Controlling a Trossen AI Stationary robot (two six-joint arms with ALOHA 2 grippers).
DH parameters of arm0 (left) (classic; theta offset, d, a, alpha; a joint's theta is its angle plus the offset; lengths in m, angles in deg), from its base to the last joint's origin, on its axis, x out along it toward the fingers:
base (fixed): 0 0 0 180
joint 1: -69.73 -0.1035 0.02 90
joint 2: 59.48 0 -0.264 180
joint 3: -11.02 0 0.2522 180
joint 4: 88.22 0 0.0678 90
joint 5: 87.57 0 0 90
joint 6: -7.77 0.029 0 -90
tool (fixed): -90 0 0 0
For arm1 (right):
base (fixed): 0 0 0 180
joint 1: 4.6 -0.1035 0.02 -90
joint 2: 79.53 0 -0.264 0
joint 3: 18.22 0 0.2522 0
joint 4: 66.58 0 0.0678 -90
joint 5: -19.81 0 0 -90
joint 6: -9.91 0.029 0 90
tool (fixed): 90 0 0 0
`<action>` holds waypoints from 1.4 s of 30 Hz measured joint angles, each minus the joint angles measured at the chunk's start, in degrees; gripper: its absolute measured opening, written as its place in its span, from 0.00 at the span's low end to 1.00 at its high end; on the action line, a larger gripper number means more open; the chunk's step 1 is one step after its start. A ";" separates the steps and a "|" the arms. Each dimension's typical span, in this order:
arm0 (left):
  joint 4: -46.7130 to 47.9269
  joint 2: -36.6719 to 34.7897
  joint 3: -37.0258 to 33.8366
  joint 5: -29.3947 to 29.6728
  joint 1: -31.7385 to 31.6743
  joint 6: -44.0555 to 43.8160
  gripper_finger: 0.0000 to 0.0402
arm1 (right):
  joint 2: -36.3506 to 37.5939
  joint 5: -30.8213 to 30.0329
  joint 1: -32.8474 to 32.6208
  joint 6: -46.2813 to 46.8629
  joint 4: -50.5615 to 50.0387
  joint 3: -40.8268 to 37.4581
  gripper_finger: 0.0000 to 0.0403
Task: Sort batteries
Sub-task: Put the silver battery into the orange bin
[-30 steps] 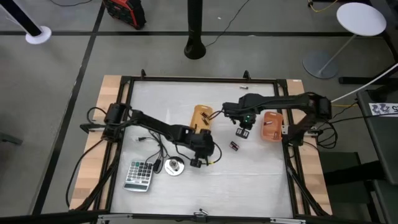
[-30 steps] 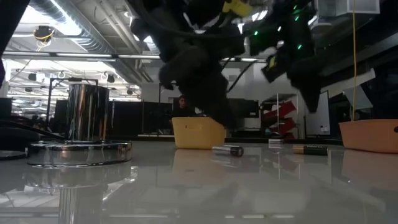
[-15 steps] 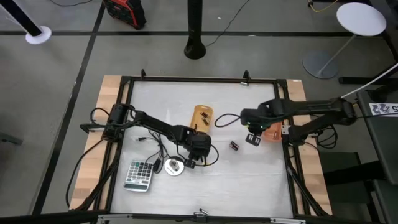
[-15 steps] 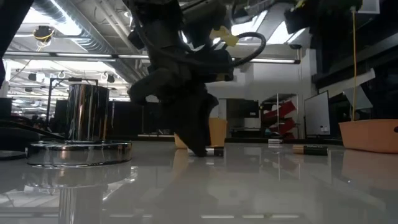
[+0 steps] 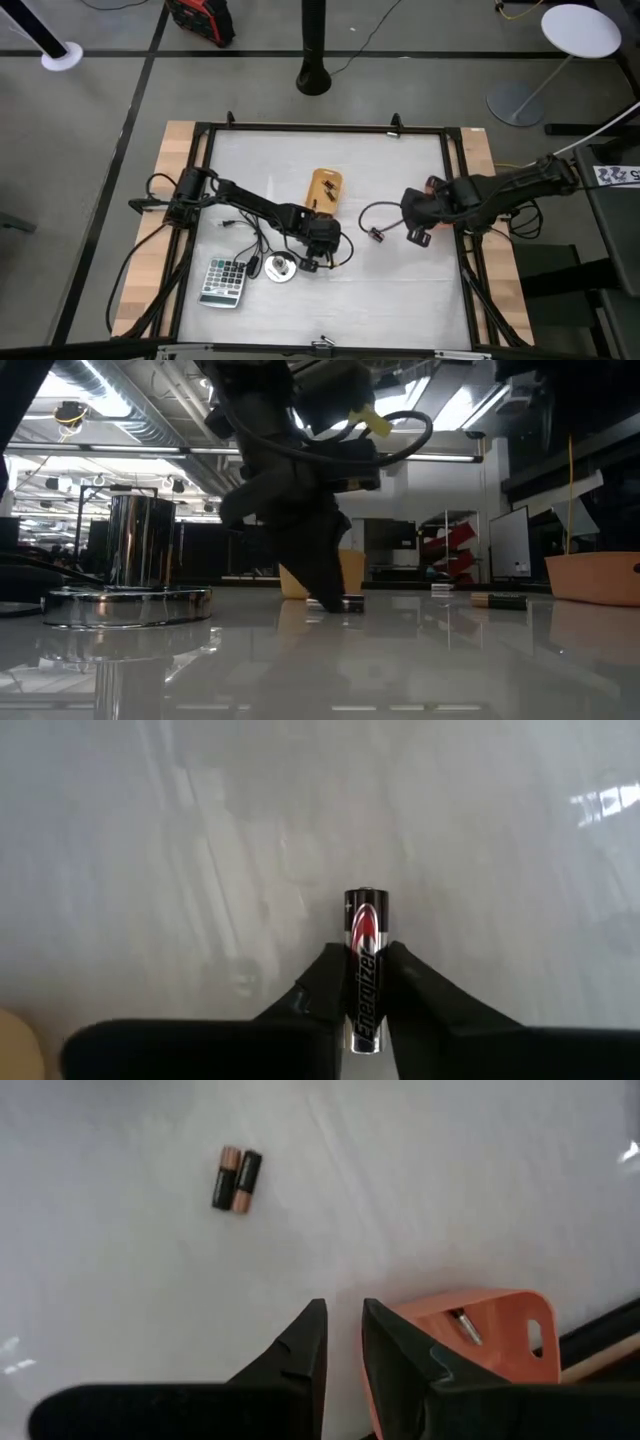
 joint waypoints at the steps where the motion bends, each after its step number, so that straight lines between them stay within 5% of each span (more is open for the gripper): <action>1: -0.93 0.08 0.00 0.10 -0.01 -0.36 0.09 | 0.06 -0.06 -0.73 0.13 -0.23 0.00 0.16; 11: -13.24 0.45 -0.13 0.44 -0.04 -4.18 0.11 | 0.77 -3.26 -7.40 0.73 -2.90 0.00 0.16; 26: -50.23 1.58 1.30 0.29 -2.56 -7.09 0.12 | 0.79 -7.49 -16.01 5.00 -6.38 0.00 0.16; 42: -48.93 27.75 39.79 0.24 -8.27 -7.28 0.13 | 6.74 -6.87 -23.31 4.74 -6.61 -0.02 0.16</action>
